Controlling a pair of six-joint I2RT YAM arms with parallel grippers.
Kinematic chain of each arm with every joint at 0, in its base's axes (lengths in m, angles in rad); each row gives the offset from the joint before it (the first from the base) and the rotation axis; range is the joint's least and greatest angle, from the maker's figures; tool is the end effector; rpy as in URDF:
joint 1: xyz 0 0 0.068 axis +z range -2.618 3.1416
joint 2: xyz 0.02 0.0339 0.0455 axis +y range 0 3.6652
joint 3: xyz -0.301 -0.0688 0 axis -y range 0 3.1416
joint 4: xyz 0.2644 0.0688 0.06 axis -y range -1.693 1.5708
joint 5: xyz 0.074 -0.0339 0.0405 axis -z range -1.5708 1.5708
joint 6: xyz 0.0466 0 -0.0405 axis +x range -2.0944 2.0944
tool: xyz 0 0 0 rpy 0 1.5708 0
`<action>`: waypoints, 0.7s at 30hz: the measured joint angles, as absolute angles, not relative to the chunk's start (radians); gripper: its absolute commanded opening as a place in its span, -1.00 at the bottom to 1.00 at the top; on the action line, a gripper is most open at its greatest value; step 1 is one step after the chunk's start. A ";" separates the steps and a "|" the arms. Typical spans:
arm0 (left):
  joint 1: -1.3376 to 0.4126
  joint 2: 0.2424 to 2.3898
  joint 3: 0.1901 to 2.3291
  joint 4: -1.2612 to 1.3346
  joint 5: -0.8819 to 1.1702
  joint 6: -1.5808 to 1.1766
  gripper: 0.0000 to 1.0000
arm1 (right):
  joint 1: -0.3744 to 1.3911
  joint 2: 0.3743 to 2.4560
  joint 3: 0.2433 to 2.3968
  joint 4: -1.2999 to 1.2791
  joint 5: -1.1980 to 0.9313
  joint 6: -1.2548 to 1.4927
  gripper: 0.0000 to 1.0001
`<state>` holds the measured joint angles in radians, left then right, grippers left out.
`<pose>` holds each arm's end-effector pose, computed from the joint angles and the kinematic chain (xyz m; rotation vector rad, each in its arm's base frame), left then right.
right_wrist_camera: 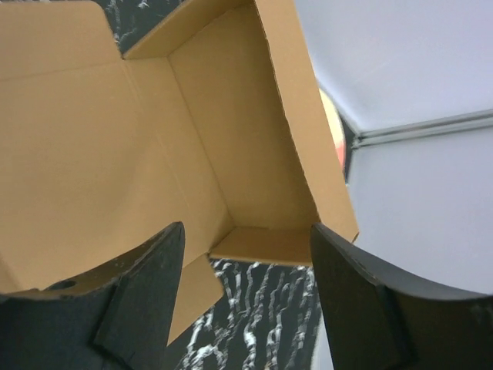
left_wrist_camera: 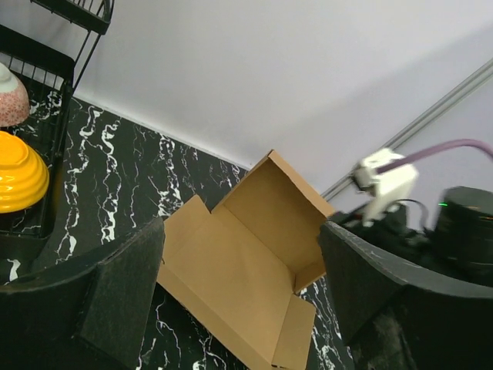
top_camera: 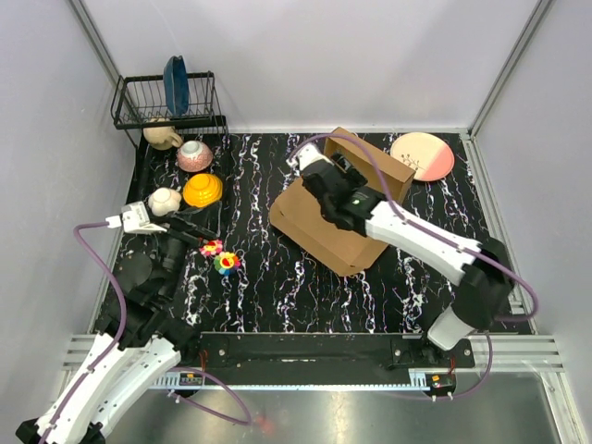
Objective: Fold the paper box
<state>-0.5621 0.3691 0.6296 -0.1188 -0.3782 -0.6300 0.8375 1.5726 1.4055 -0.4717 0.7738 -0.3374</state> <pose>0.0899 -0.0363 0.3647 -0.3672 1.4315 -0.7053 0.2768 0.2586 0.3657 -0.7722 1.9038 -0.5440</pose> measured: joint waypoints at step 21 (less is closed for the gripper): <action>-0.562 0.281 0.599 -0.181 -0.357 -0.632 0.69 | 0.678 1.950 1.479 0.026 1.117 -0.921 0.45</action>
<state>-0.5621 0.2806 0.5987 -0.1810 -0.3569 -0.6319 0.6781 1.9499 1.4792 0.0257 1.1168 -0.9215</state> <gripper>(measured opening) 0.842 0.734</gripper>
